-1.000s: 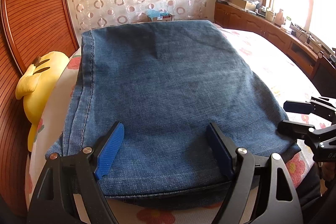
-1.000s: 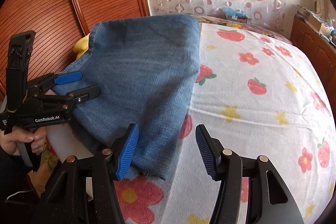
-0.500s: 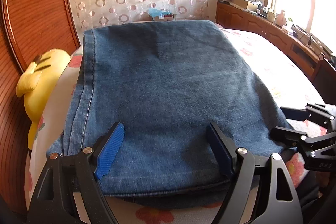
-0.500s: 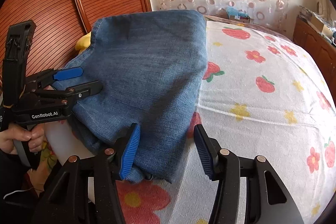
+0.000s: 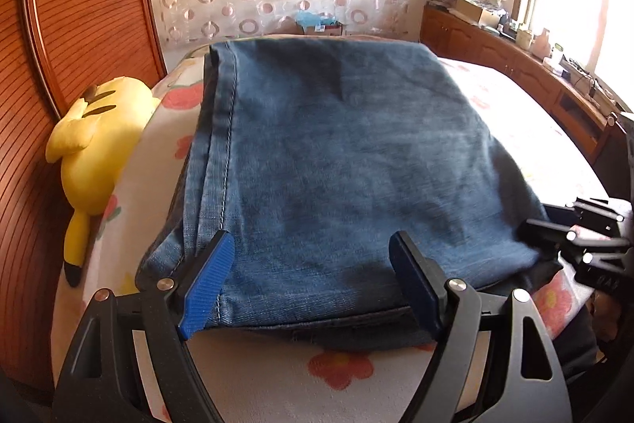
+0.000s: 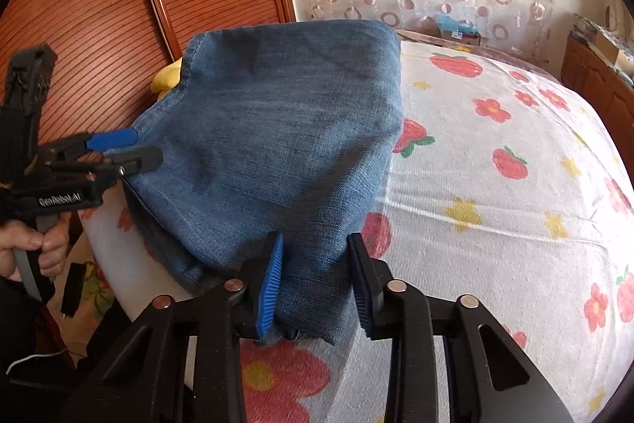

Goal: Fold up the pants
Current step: 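Close the right gripper on the edge of the folded jeans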

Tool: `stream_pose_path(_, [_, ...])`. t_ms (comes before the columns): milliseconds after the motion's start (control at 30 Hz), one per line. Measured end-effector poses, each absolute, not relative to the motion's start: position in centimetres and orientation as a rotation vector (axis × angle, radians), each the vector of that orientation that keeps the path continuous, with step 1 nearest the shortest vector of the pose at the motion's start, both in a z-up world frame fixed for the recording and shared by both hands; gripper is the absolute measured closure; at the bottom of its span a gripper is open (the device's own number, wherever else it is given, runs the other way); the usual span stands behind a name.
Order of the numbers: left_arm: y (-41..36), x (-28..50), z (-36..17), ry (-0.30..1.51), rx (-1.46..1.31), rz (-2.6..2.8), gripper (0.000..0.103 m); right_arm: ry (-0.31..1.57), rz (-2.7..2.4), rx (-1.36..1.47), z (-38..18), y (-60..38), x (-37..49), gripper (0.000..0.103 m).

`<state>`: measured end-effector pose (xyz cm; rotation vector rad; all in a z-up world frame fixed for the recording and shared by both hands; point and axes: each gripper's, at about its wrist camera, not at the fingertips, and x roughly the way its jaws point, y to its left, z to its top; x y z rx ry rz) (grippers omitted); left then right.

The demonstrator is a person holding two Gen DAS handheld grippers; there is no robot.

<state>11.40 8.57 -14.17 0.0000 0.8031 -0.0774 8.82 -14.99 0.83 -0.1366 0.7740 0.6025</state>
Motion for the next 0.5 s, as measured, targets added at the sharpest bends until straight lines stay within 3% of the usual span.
stream_pose_path(100, [8.4,11.4,-14.6,0.804,0.017,-0.074,0.022,0.770,0.612,-0.093,1.2,-15.4,9.0,0.079])
stream_pose_path(200, [8.7,11.3,-14.5,0.803,0.000,-0.090,0.022,0.725,0.624,-0.056,2.3,-15.7,8.8,0.089])
stream_pose_path(500, [10.8,10.3,-12.8,0.761,-0.059,-0.058,0.022,0.660,0.684,-0.032,5.6,-14.0,8.9,0.090])
